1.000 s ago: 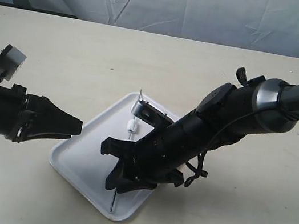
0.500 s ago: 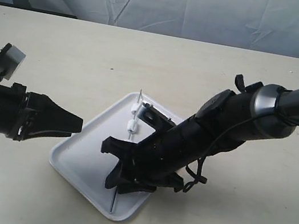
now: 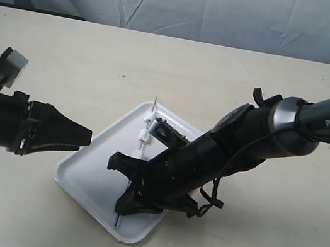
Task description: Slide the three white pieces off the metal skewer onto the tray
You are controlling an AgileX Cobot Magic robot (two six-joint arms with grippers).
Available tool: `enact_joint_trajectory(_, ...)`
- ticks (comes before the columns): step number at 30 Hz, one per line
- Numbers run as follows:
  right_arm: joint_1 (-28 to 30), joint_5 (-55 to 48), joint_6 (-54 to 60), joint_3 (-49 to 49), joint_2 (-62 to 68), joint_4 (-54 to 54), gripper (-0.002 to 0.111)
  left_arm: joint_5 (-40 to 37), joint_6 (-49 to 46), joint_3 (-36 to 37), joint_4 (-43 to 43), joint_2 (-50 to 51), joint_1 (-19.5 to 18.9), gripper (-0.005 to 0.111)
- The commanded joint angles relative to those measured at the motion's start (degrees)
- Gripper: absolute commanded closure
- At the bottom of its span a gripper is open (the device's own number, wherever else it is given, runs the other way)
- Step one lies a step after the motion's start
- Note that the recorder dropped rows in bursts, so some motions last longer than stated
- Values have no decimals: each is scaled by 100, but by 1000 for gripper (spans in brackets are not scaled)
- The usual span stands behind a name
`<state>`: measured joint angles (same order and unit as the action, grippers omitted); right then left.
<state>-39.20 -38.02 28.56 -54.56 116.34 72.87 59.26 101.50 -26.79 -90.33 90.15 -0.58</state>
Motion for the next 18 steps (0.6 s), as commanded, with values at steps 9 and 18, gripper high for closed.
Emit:
enact_joint_trajectory(9, -23, 217, 543, 50, 50, -232, 109, 75, -20, -21, 39, 8, 26, 65)
enact_joint_trajectory(18, -23, -238, 771, 50, -533, -660, 109, 124, -3, -21, 242, 8, 26, 65)
